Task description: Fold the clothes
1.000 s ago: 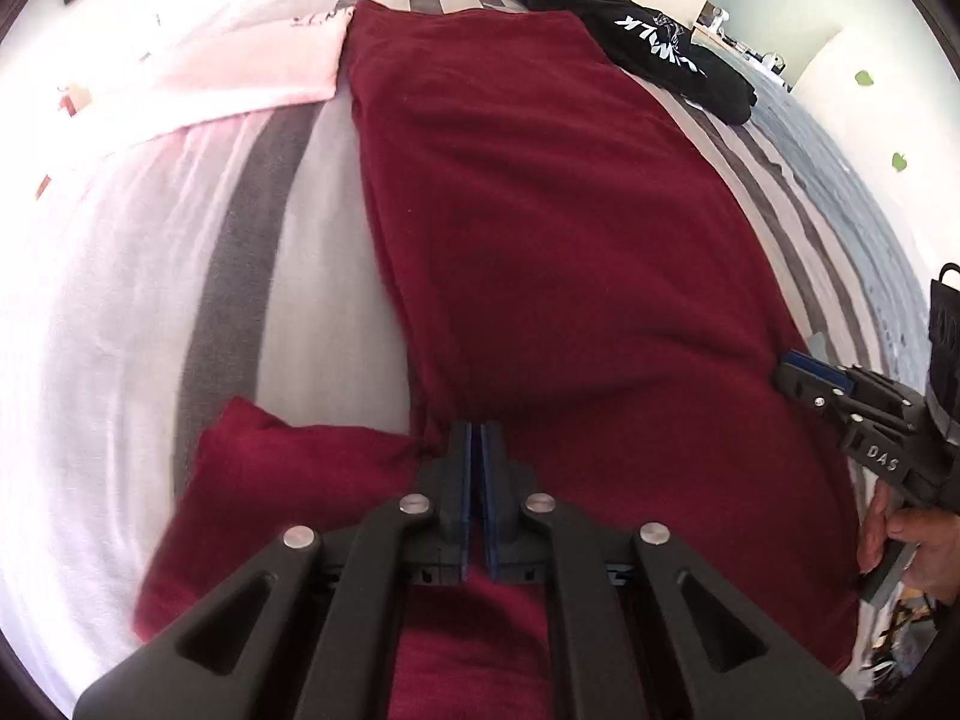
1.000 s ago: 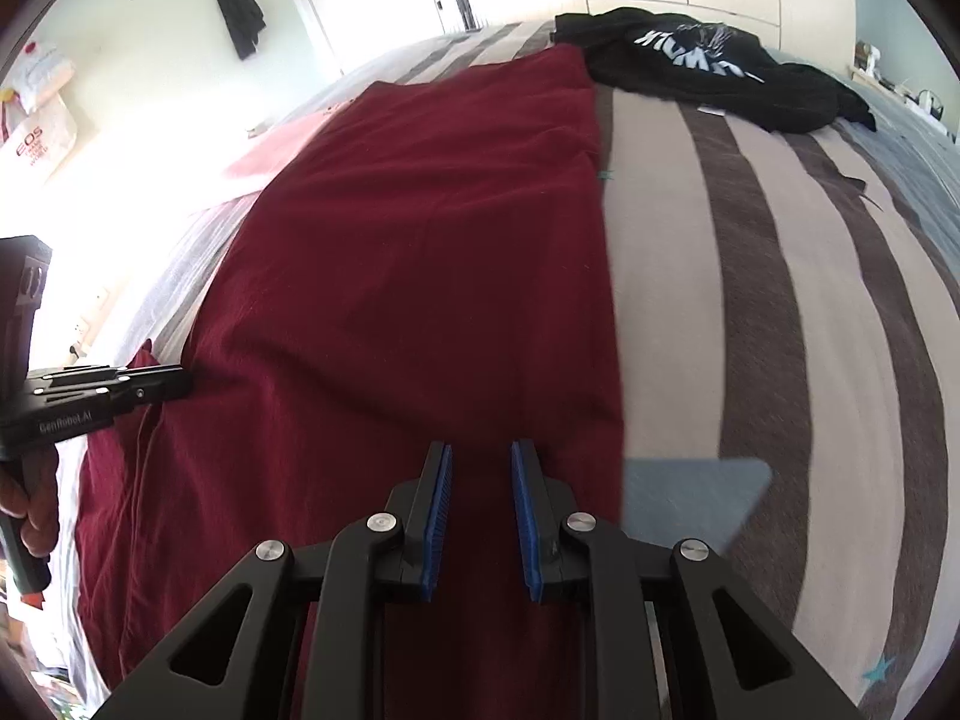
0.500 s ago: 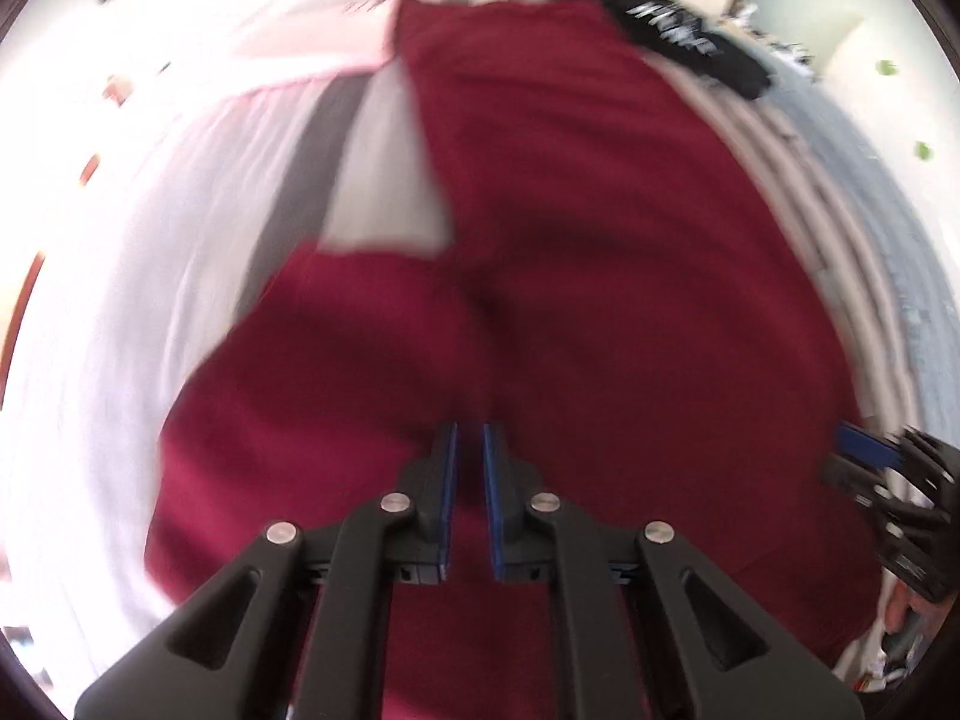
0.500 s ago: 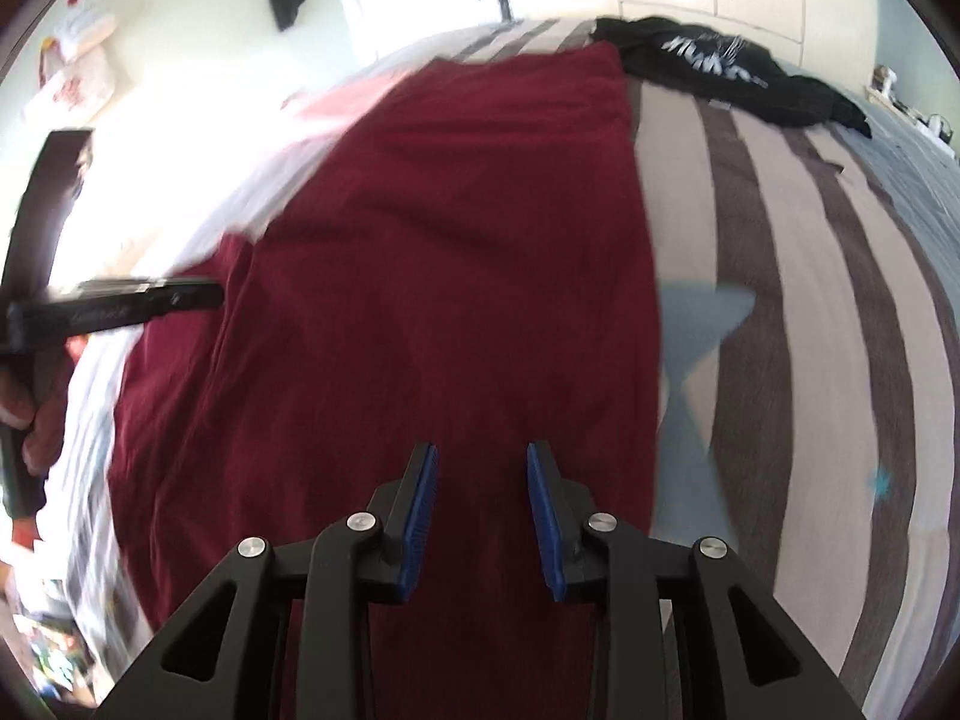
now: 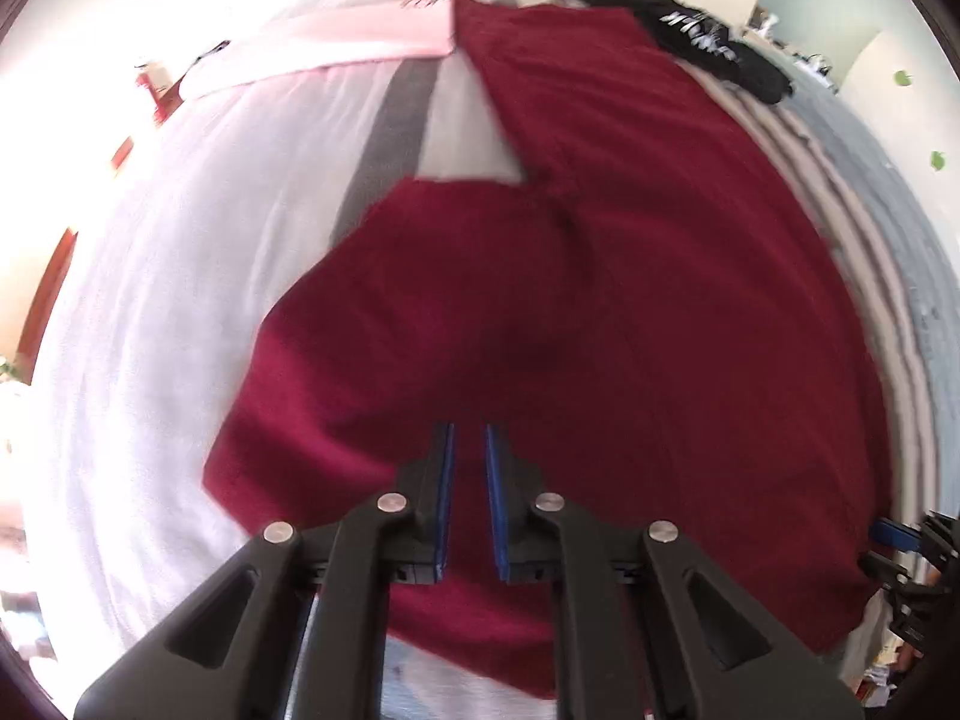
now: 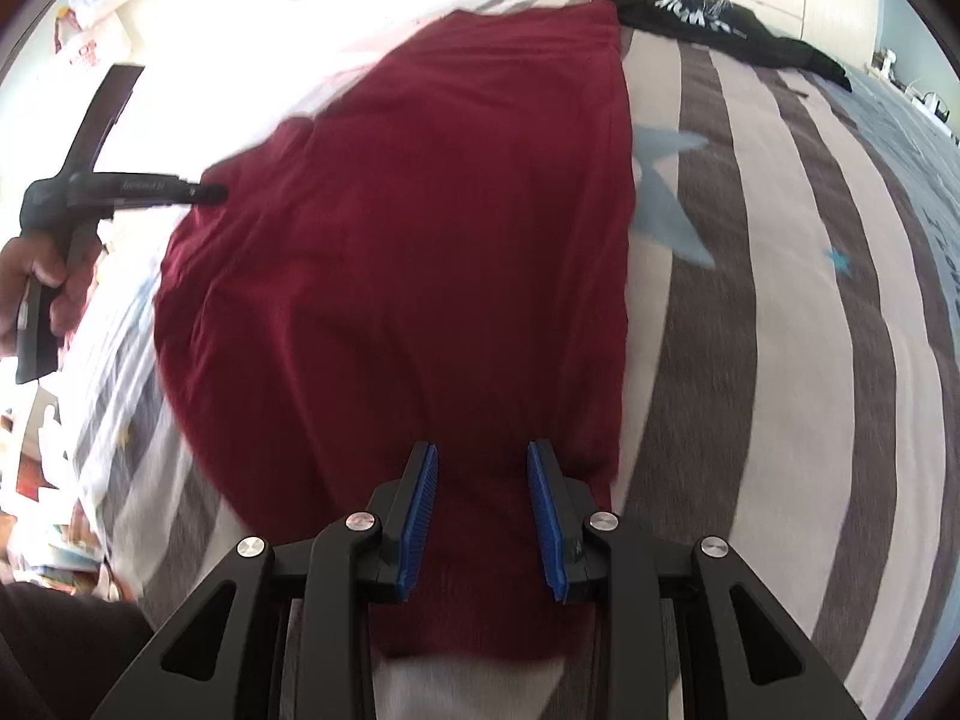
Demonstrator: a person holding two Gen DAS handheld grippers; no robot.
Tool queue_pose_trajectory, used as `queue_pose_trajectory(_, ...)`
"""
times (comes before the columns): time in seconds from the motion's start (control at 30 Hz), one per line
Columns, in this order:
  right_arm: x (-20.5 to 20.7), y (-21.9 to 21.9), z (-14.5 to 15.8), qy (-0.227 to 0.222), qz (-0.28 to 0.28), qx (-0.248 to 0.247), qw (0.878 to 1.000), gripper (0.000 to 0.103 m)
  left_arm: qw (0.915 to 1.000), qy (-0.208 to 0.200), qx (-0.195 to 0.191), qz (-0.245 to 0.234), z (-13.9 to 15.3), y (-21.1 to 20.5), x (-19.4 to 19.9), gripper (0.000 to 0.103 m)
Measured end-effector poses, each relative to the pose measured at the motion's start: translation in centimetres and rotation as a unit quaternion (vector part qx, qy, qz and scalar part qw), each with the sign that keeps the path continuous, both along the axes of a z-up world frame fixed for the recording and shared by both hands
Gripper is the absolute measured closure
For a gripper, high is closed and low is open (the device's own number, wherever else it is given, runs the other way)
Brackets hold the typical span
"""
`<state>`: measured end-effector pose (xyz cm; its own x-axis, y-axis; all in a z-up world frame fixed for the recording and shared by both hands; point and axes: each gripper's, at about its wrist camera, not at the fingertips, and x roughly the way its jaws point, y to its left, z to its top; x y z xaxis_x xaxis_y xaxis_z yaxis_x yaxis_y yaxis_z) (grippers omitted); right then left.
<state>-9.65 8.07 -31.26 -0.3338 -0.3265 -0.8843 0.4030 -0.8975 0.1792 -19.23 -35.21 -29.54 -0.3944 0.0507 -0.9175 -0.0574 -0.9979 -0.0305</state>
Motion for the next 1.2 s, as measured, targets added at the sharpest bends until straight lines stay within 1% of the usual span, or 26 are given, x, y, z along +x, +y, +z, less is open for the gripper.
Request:
queue_pose_trajectory(0.07,1.1,0.4,0.0,-0.009,0.009,0.007,1.000,0.074,0.9995,0.000,0.003,0.031,-0.8,-2.4,0.3,0.095)
queue_pose_trajectory(0.1,1.4,0.6,0.0,-0.013,0.013,0.010,1.000,0.074,0.9990,0.001,-0.003,0.046,-1.1,-3.4,0.5,0.095)
queue_pose_trajectory(0.13,1.4,0.6,0.2,-0.017,0.017,0.014,1.000,0.074,0.9981,0.002,-0.023,0.057,-1.0,-4.0,0.6,0.095)
queue_pose_trajectory(0.2,1.5,0.5,0.4,-0.024,0.022,0.020,0.999,0.074,0.9958,-0.001,-0.037,0.084,-0.7,-5.6,0.7,0.095)
queue_pose_trajectory(0.27,1.3,0.5,1.1,-0.030,0.019,0.020,0.999,0.075,0.9936,-0.006,-0.030,0.109,-0.1,-6.7,0.9,0.095)
queue_pose_trajectory(0.3,1.1,0.3,1.6,-0.029,0.017,0.017,0.999,0.075,0.9937,-0.004,-0.024,0.109,0.3,-6.6,1.1,0.095)
queue_pose_trajectory(0.33,0.8,0.2,2.2,-0.024,0.014,0.013,1.000,0.075,0.9949,0.002,-0.018,0.099,0.9,-6.0,1.3,0.095)
queue_pose_trajectory(0.43,-0.4,-1.4,3.9,-0.001,0.018,-0.005,1.000,0.075,0.9988,0.021,0.010,0.044,2.6,-2.5,2.3,0.095)
queue_pose_trajectory(0.5,-1.7,-2.9,4.5,0.019,0.023,-0.019,0.999,0.075,0.9990,0.025,0.037,0.007,3.3,0.4,3.2,0.095)
queue_pose_trajectory(0.57,-3.0,-4.6,5.0,0.040,0.027,-0.033,0.998,0.075,0.9981,0.023,0.054,-0.017,3.2,2.4,3.8,0.095)
queue_pose_trajectory(0.63,-4.8,-6.1,5.0,0.056,0.018,-0.042,0.997,0.075,0.9975,0.018,0.063,-0.027,2.9,3.4,4.7,0.095)
queue_pose_trajectory(0.67,-6.1,-6.9,4.9,0.064,0.009,-0.048,0.997,0.075,0.9974,0.014,0.065,-0.028,2.6,3.8,5.3,0.095)
queue_pose_trajectory(0.73,-8.1,-7.6,4.7,0.076,-0.013,-0.058,0.995,0.075,0.9979,0.003,0.060,-0.023,1.1,3.9,6.4,0.095)
queue_pose_trajectory(0.8,-10.1,-8.2,4.4,0.082,-0.032,-0.065,0.994,0.075,0.9990,-0.012,0.039,-0.019,-1.0,3.8,8.1,0.095)
queue_pose_trajectory(0.87,-11.7,-8.4,4.1,0.086,-0.043,-0.071,0.993,0.075,0.9991,-0.009,0.041,-0.007,-1.8,2.9,9.9,0.094)
queue_pose_trajectory(0.9,-12.5,-8.5,4.0,0.088,-0.048,-0.075,0.992,0.075,0.9992,-0.011,0.039,-0.001,-1.9,2.4,10.6,0.094)
queue_pose_trajectory(1.0,-14.5,-8.9,3.5,0.099,-0.045,-0.071,0.992,0.075,0.9987,-0.034,0.026,0.027,-2.0,1.0,12.2,0.094)
queue_pose_trajectory(1.1,-16.6,-8.9,3.1,0.105,-0.043,-0.064,0.991,0.075,0.9969,-0.054,0.026,0.051,-1.0,0.4,12.1,0.094)
queue_pose_trajectory(1.13,-17.2,-8.8,2.9,0.108,-0.043,-0.060,0.991,0.075,0.9970,-0.045,0.029,0.054,-0.3,0.5,11.5,0.094)
queue_pose_trajectory(1.2,-18.6,-8.6,2.4,0.115,-0.044,-0.049,0.991,0.075,0.9977,-0.009,0.039,0.055,1.4,1.0,9.6,0.094)
